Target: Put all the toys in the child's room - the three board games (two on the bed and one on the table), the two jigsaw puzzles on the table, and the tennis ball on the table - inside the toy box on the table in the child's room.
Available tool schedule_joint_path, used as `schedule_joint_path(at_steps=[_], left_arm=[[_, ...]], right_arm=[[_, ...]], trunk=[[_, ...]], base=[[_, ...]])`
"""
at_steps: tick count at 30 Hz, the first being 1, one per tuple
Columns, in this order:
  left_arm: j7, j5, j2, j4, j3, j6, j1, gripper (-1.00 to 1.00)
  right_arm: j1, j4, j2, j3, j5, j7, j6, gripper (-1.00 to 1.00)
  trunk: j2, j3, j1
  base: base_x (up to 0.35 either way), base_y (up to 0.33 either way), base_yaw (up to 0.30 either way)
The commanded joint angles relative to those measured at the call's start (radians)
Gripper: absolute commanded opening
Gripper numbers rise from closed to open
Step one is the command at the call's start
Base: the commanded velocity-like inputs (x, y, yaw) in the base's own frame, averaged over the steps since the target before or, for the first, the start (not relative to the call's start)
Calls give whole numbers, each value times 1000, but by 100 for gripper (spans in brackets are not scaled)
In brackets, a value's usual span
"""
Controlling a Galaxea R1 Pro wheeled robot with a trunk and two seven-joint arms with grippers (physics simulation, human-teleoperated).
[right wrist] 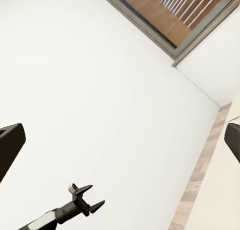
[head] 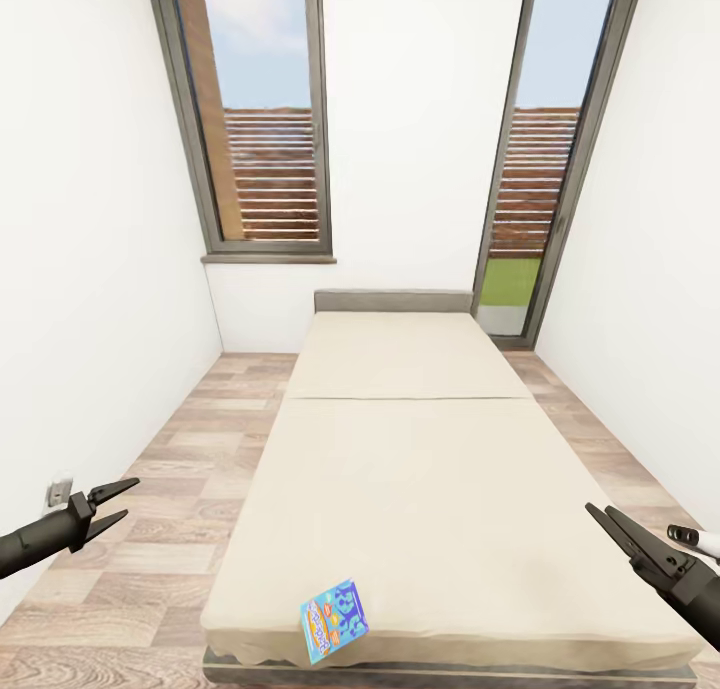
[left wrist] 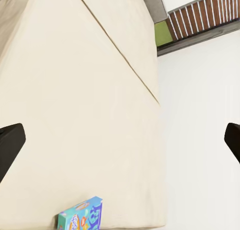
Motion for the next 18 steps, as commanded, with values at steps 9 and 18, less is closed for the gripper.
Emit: schedule_joint_path(at_steps=[9,18], left_arm=[[-1,1,-1,0,1,5,-1,100],[-1,1,-1,0,1,4,0,100]], right_arm=[[-1,0,0,1,-2,-8,3,100],[-1,0,0,1,-3,-5,2,100]], trunk=[[-1,0,0],[-1,0,0]], base=[[0,0,2],[0,0,0]])
